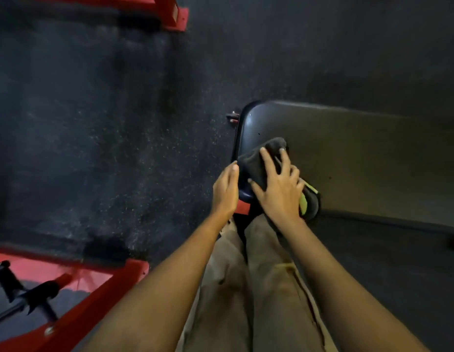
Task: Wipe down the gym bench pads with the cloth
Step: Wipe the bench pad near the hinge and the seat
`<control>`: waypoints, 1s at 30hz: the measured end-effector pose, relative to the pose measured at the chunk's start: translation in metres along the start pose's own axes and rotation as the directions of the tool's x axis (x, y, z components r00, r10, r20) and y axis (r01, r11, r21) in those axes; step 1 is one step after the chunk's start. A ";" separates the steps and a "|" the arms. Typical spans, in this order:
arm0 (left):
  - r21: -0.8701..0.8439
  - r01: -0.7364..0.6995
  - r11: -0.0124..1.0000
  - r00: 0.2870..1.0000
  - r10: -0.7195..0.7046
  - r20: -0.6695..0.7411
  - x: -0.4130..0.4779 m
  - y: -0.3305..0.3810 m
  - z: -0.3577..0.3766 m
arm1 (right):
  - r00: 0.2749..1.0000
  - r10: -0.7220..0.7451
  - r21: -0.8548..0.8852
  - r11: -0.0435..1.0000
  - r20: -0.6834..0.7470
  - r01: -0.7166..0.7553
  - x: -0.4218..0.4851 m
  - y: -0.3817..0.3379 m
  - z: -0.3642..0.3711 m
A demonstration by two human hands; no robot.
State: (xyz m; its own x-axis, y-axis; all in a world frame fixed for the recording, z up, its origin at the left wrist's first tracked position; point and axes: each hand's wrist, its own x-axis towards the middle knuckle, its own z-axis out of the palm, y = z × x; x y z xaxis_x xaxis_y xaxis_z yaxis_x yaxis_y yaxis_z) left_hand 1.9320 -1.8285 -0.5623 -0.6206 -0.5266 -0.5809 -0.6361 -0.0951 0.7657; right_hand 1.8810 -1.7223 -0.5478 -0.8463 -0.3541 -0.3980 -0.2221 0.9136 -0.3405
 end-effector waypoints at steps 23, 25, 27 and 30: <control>0.700 -0.571 0.429 0.788 0.524 0.322 0.043 -0.055 0.044 | 0.952 -0.258 -0.352 0.917 -0.166 0.187 0.061 0.065 0.018; 0.706 -0.565 0.427 0.791 0.526 0.314 0.042 -0.055 0.043 | 0.962 -0.144 -0.309 0.949 -0.233 0.067 0.083 0.084 -0.003; 0.706 -0.566 0.426 0.789 0.527 0.315 0.042 -0.054 0.042 | 0.946 0.046 -0.226 0.966 -0.320 -0.123 0.065 0.101 -0.004; 0.711 -0.558 0.428 0.796 0.519 0.312 0.042 -0.055 0.042 | 0.924 0.154 -0.205 0.950 -0.349 -0.236 0.001 0.095 0.027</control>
State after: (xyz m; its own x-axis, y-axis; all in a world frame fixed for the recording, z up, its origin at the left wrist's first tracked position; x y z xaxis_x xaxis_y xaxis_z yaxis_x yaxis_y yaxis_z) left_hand 1.9213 -1.8097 -0.6407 -0.9670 -0.2047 -0.1515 -0.2521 0.8537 0.4558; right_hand 1.8719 -1.6415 -0.6038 -0.9856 -0.1169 -0.1226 -0.1108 0.9923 -0.0553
